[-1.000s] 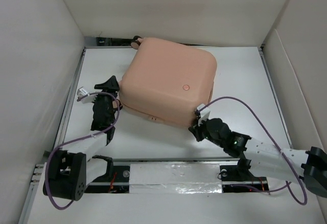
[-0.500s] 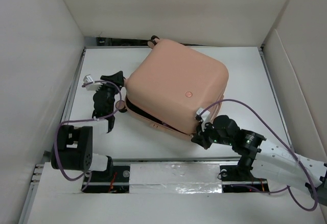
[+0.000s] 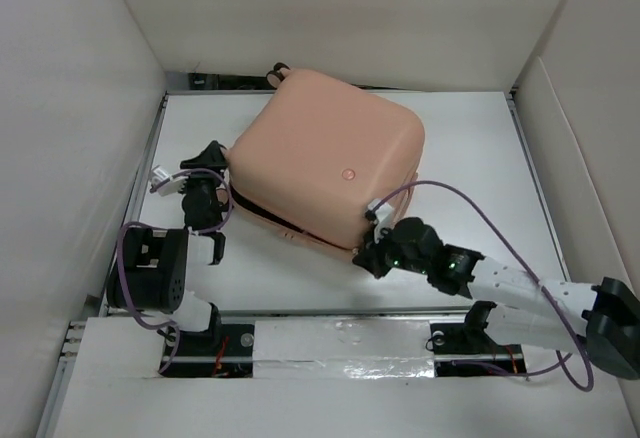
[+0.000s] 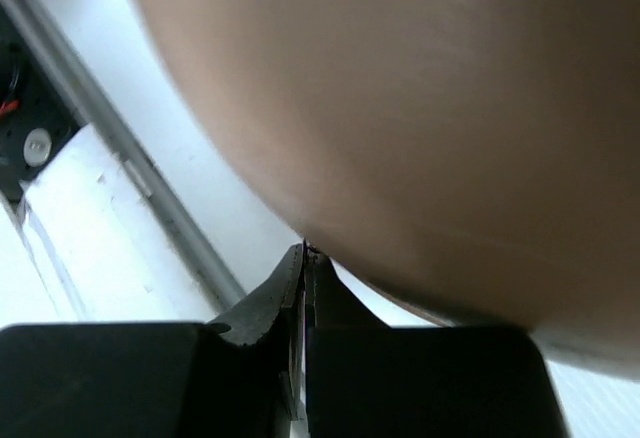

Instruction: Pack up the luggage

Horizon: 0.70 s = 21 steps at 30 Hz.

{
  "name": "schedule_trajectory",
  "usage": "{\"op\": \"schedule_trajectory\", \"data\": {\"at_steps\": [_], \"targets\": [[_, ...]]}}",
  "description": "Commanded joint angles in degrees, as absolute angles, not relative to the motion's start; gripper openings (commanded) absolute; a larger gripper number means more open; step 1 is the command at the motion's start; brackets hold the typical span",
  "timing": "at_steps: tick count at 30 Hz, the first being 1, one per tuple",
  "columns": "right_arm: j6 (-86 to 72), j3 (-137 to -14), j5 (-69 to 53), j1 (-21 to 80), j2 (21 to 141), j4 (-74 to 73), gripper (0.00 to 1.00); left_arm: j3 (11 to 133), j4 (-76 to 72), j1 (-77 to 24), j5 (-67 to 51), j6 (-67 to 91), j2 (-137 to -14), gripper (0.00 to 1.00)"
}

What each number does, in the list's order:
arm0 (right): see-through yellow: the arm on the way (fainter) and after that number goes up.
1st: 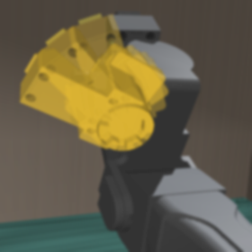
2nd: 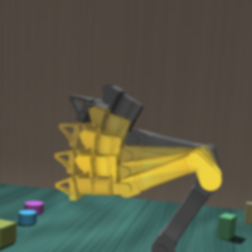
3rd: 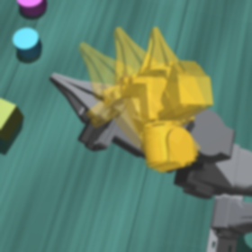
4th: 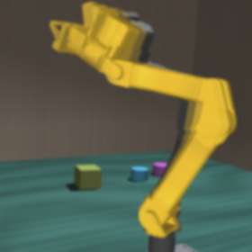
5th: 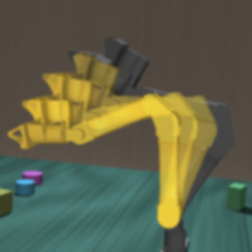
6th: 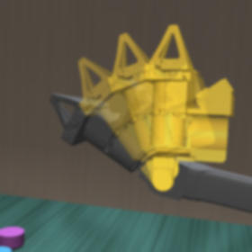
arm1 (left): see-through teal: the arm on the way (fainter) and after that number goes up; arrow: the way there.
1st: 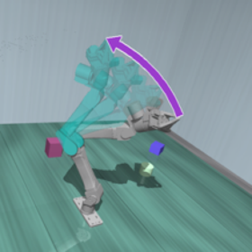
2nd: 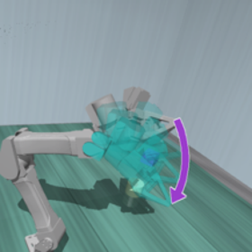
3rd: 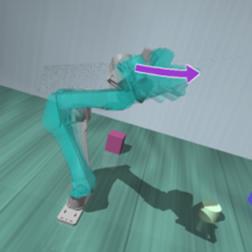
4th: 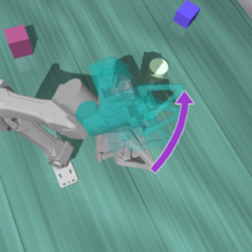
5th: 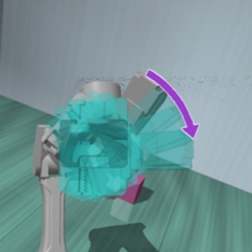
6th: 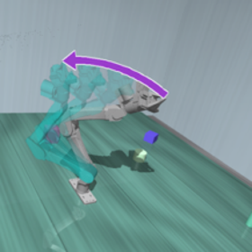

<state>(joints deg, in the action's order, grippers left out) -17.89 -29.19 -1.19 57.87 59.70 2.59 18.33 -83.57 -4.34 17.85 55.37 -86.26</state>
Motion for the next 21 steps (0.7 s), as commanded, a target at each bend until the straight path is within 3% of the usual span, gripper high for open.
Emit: {"op": "schedule_trajectory", "data": {"at_steps": [1, 4, 9, 11, 13, 16, 19, 21], "targets": [[-19.6, -36.0, -1.6, 43.4, 53.8, 19.3, 0.0, 12.7, -82.6, -16.3, -7.6, 54.7, -87.8, 0.0], [-17.0, -36.6, -5.4, 29.9, 48.9, 12.5, 0.0, 13.4, -82.6, -21.3, -6.3, 55.5, -87.5, 0.0], [-15.3, -36.0, -16.5, 18.6, 47.5, 8.8, 0.0, 18.4, -79.4, -37.4, -1.9, 55.5, -87.8, 0.0], [-18.1, -32.0, -18.2, 20.3, 47.7, 13.2, 0.0, 19.9, -78.9, -41.1, -0.5, 55.5, -89.2, 0.0], [-23.3, -24.5, -14.7, 29.3, 48.6, 24.0, 0.0, 22.0, -79.7, -44.6, -0.5, 55.7, -91.1, 0.0], [-25.3, -21.6, 2.5, 46.8, 53.9, 33.6, 0.0, 23.6, -80.9, -47.1, -0.5, 56.8, -93.4, 0.0], [-18.7, -33.7, 5.9, 50.0, 60.6, 22.4, 0.0, 24.0, -82.7, -47.6, -0.8, 57.7, -94.0, 0.0], [-15.7, -36.1, -0.8, 47.4, 60.3, 20.7, 0.0, 22.6, -83.3, -48.2, -0.9, 57.7, -92.9, 0.0]]}}
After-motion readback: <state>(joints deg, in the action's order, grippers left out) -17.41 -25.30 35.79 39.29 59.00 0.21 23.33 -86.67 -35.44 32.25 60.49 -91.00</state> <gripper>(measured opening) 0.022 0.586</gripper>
